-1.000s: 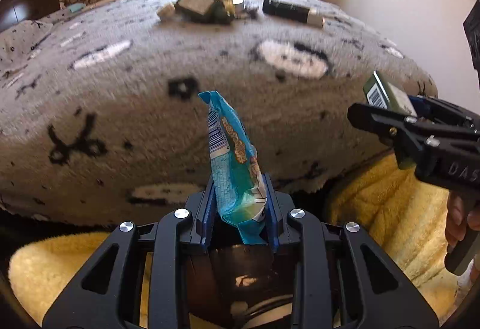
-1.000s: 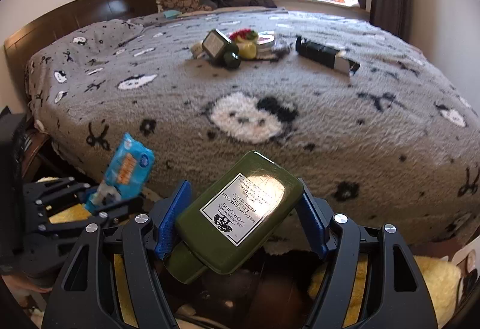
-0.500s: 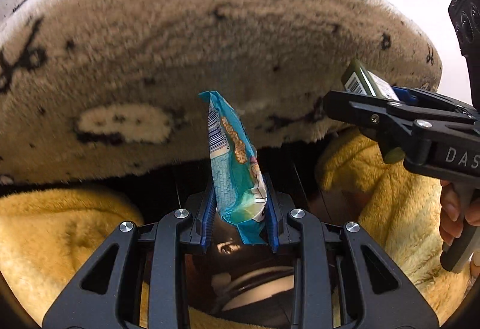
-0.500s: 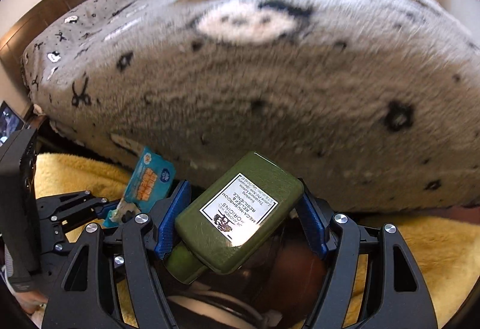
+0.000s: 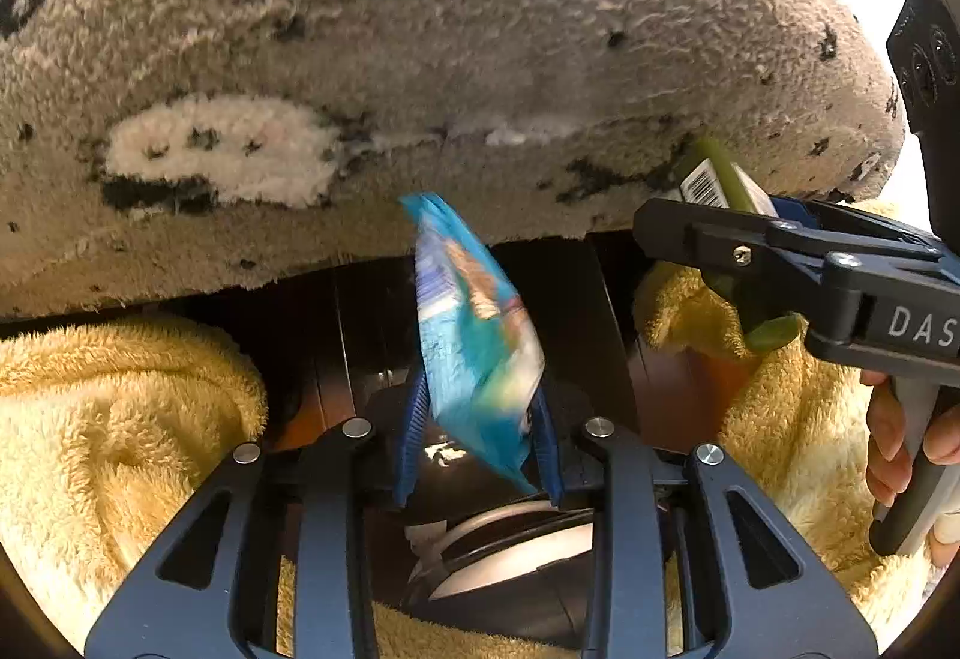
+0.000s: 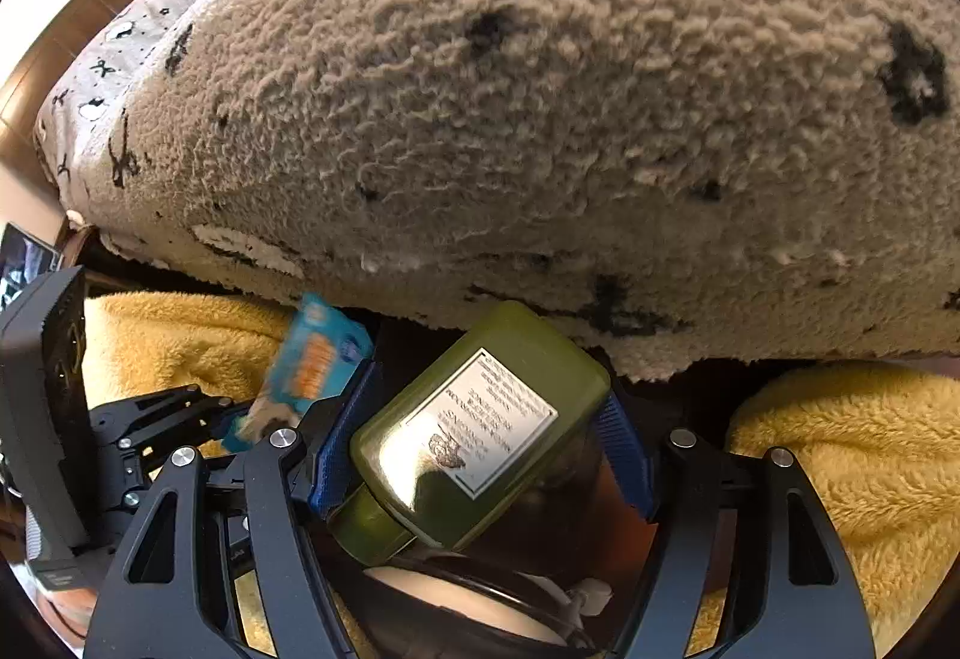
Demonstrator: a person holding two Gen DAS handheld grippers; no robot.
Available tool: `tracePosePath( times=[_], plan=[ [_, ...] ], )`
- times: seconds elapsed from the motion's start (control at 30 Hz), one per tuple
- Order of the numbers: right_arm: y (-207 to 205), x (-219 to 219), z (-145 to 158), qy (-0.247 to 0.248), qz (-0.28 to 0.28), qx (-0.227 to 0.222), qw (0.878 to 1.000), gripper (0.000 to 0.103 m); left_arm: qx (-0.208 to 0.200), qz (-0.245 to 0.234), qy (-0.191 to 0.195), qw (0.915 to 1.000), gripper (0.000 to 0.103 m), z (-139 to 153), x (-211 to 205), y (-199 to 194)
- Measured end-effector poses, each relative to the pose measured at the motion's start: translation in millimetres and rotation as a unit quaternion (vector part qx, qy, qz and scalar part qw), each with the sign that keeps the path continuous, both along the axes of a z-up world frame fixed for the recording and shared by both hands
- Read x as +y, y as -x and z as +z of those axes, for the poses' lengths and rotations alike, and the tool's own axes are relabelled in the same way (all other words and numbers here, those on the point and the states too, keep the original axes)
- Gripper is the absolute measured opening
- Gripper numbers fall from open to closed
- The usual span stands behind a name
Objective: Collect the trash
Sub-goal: 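Open both tools to drop the wipe pack and bottle into the bin, then grasp the black box with right tool while left tool grasps green bottle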
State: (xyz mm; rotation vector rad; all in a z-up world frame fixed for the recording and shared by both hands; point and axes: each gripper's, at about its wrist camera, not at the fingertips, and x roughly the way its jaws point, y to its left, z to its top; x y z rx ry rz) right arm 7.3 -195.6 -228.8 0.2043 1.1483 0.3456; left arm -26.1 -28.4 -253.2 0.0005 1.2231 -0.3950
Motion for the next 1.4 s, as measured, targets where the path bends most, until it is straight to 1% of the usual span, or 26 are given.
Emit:
tracePosePath(
  times=[0.07,0.13,0.23,0.27,0.3,0.37,0.47,0.6,0.7,0.8,0.83,0.93,1.0,1.07,1.13,1.2,1.27,1.3,1.4],
  plan=[
    [0,1,0,-0.002,0.002,-0.001,1.000,0.073,0.003,-0.001,0.000,1.0000,0.041,-4,1,-1],
    [1,2,2,-0.002,0.003,-0.005,1.000,0.079,0.003,-0.002,-0.001,1.0000,0.047,-10,-2,1],
    [1,0,3,0.002,-0.005,-0.008,1.000,0.080,-0.002,-0.001,-0.005,1.0000,0.052,-10,-1,3],
    [1,-2,4,0.004,-0.009,-0.009,1.000,0.080,-0.002,0.000,-0.007,1.0000,0.054,-2,-1,2],
    [1,-5,5,0.009,-0.016,-0.012,1.000,0.080,-0.005,0.002,-0.009,0.9999,0.056,-1,-1,2],
    [0,-12,8,0.017,-0.025,-0.018,0.999,0.080,-0.010,0.004,-0.015,0.9998,0.059,14,0,-1],
    [-1,-20,22,0.037,-0.038,-0.042,0.998,0.080,-0.027,0.005,-0.028,0.9993,0.065,32,2,-5],
    [0,-27,52,0.067,-0.051,-0.096,0.992,0.080,-0.059,0.010,-0.037,0.9976,0.073,58,7,-13],
    [-2,-34,83,0.085,-0.062,-0.144,0.984,0.080,-0.097,0.017,-0.045,0.9941,0.080,88,13,-21],
    [-17,-43,107,0.096,-0.074,-0.180,0.976,0.080,-0.133,0.023,-0.052,0.9894,0.086,109,25,-26],
    [-22,-45,111,0.100,-0.078,-0.186,0.974,0.080,-0.147,0.027,-0.054,0.9872,0.089,121,27,-31],
    [-41,-52,130,0.114,-0.090,-0.208,0.967,0.080,-0.183,0.035,-0.055,0.9809,0.091,150,29,-46],
    [-52,-61,143,0.120,-0.096,-0.218,0.964,0.081,-0.198,0.040,-0.052,0.9781,0.092,166,35,-57],
    [-69,-66,147,0.126,-0.102,-0.223,0.961,0.082,-0.214,0.047,-0.053,0.9742,0.095,178,36,-72],
    [-84,-72,152,0.127,-0.102,-0.230,0.959,0.082,-0.224,0.053,-0.054,0.9716,0.095,187,30,-93],
    [-103,-78,155,0.139,-0.108,-0.236,0.956,0.082,-0.227,0.056,-0.044,0.9714,0.095,184,27,-106],
    [-120,-81,154,0.148,-0.112,-0.239,0.953,0.082,-0.227,0.064,-0.035,0.9713,0.095,192,25,-127],
    [-127,-82,154,0.151,-0.114,-0.239,0.952,0.082,-0.228,0.066,-0.032,0.9710,0.095,190,23,-134],
    [-156,-85,152,0.162,-0.117,-0.237,0.951,0.082,-0.232,0.070,-0.018,0.9701,0.095,198,10,-163]
  ],
)
